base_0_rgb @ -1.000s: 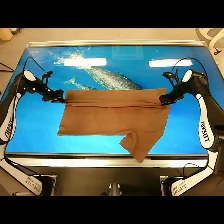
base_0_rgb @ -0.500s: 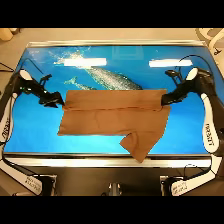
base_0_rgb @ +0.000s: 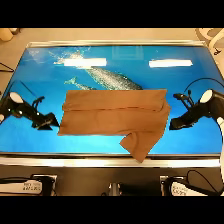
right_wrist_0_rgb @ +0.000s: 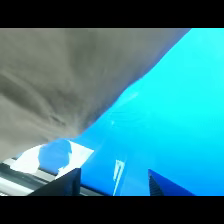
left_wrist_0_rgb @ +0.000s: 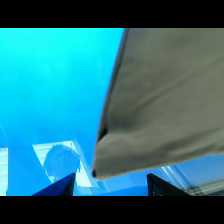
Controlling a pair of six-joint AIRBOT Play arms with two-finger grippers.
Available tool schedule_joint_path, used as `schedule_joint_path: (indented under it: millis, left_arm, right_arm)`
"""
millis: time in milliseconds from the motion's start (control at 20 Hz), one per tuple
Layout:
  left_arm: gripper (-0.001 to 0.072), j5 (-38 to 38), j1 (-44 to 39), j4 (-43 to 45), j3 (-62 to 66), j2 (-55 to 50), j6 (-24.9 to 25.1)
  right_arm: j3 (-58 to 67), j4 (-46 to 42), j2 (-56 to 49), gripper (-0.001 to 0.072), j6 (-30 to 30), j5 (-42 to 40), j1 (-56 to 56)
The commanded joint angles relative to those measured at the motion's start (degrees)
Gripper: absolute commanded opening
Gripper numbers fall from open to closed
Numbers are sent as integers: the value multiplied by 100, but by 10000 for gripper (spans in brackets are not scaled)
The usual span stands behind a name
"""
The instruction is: Fold the shirts.
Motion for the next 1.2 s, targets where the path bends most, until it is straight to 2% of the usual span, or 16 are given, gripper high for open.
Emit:
schedule_joint_path:
  millis: [0,200,250,350,400,450,500,550,650,750,900,1000,1050,1150]
  left_arm:
    - [526,699,-4,-225,-876,317,42]
    - [523,1049,-205,-286,-927,313,-87]
    - [456,1163,-271,-286,-951,313,-162]
    - [231,1360,-402,-286,-957,315,-223]
    - [199,1403,-457,-286,-957,315,-262]
    - [26,1399,-494,-286,-957,317,-258]
    - [24,1390,-520,-293,-957,317,-258]
    - [23,1375,-542,-291,-955,321,-236]
    - [23,1370,-549,-332,-957,326,-146]
    - [23,1360,-551,-334,-951,341,-151]
    - [24,1335,-551,-334,-951,376,-151]
    - [24,1331,-551,-334,-951,376,-151]
    - [24,1320,-551,-334,-951,376,-153]
    - [23,1283,-551,-334,-951,376,-153]
  right_arm:
    - [-562,28,533,377,-72,-146,-37]
    - [-562,20,776,379,-72,-142,-39]
    - [-562,22,787,385,-72,-127,-37]
    - [-584,28,787,392,-68,-44,-37]
    - [-651,118,802,393,-66,39,-37]
    - [-804,337,841,403,-68,76,-37]
    - [-1038,590,909,480,-96,9,-37]
    - [-1303,813,966,509,-155,-118,-37]
    - [-1757,1209,981,507,-153,-481,-37]
    - [-2188,1615,981,491,-149,-894,-37]
    - [-2771,1755,981,488,-39,-1344,-37]
    - [-3084,2264,981,473,-81,-1661,-37]
    - [-3198,2490,981,422,-133,-1786,-37]
    - [-3307,2715,981,363,-133,-2041,-37]
